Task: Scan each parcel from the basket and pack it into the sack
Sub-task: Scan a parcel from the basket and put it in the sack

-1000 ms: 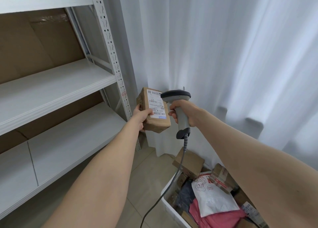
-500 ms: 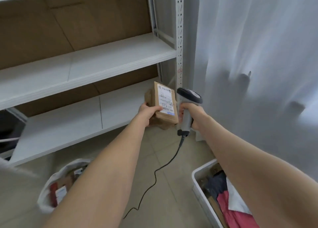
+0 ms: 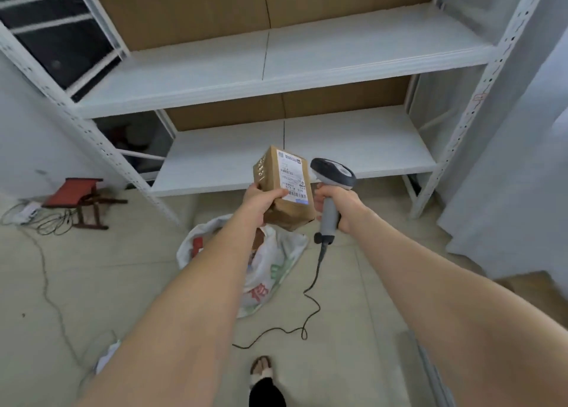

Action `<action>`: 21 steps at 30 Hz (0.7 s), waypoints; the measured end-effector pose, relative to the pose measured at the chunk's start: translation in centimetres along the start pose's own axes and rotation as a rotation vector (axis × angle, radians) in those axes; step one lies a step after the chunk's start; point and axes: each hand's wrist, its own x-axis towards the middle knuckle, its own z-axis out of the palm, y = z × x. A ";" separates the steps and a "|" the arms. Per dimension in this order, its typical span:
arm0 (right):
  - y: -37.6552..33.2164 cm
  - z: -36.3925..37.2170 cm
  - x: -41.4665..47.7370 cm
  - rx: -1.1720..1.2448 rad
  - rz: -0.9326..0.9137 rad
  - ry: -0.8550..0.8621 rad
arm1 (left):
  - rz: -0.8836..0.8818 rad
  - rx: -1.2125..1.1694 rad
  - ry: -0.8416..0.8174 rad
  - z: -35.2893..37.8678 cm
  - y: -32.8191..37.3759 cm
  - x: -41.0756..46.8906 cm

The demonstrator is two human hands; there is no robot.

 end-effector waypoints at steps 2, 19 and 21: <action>1.1 3.8 2.2 -0.009 0.021 -0.009 | -0.009 -0.004 0.013 -3.3 -0.8 2.9; 18.1 27.5 28.8 0.053 0.290 0.022 | -0.152 0.354 0.183 -21.9 -17.8 34.3; 21.0 27.4 32.1 0.031 0.297 0.066 | -0.171 0.387 0.215 -21.6 -21.2 37.3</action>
